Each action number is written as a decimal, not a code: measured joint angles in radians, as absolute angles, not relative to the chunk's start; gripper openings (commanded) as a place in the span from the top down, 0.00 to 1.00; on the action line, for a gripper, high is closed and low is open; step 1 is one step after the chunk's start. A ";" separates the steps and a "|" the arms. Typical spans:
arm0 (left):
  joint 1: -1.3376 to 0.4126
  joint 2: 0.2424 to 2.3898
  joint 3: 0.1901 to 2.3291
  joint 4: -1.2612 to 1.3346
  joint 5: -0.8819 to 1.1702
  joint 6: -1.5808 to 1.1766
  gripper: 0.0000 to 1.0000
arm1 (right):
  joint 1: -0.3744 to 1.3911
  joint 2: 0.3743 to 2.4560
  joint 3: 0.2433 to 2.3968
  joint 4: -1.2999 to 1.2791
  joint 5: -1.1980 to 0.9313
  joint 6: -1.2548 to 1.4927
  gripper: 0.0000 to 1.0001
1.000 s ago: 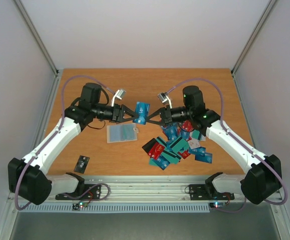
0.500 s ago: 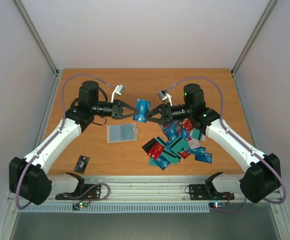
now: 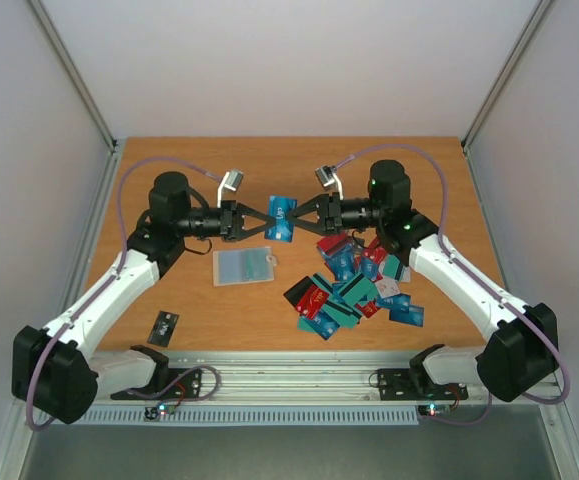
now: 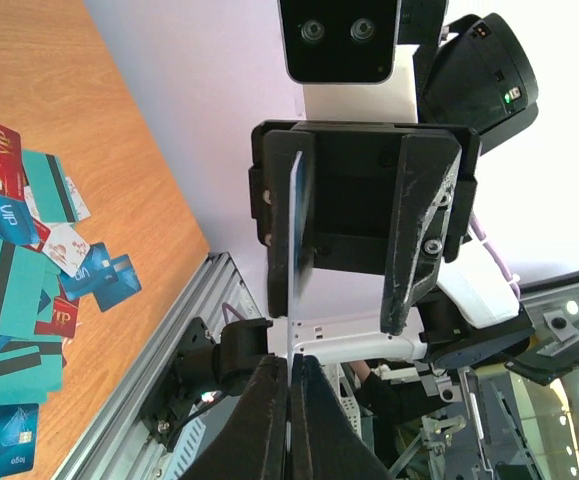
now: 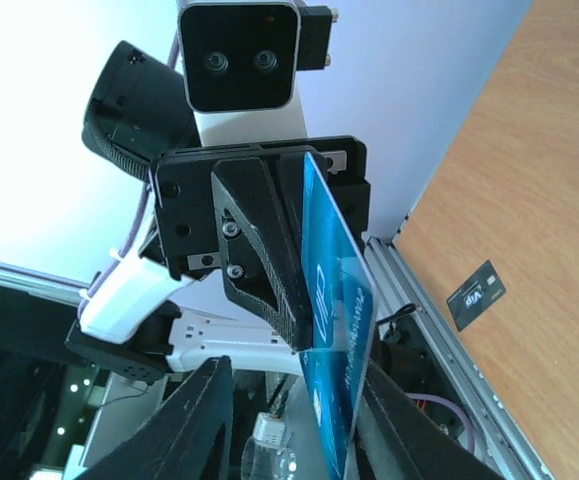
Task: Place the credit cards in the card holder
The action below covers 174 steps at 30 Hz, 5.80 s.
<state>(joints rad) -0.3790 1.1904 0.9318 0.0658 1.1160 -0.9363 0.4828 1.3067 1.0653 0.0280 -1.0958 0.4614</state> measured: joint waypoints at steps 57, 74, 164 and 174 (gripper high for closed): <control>-0.107 1.428 0.856 -0.654 0.531 -0.434 0.82 | 0.617 1.879 1.198 -0.105 -0.756 0.323 0.99; -0.106 1.594 0.864 -0.653 0.508 -0.348 0.97 | 0.643 2.002 1.213 -0.039 -0.702 0.286 0.99; -0.101 1.703 0.890 -0.676 0.535 -0.279 1.00 | 0.670 2.126 1.224 0.073 -0.812 0.454 0.99; -0.101 1.705 0.890 -0.676 0.537 -0.279 1.00 | 0.670 2.126 1.256 -0.002 -0.819 0.453 0.99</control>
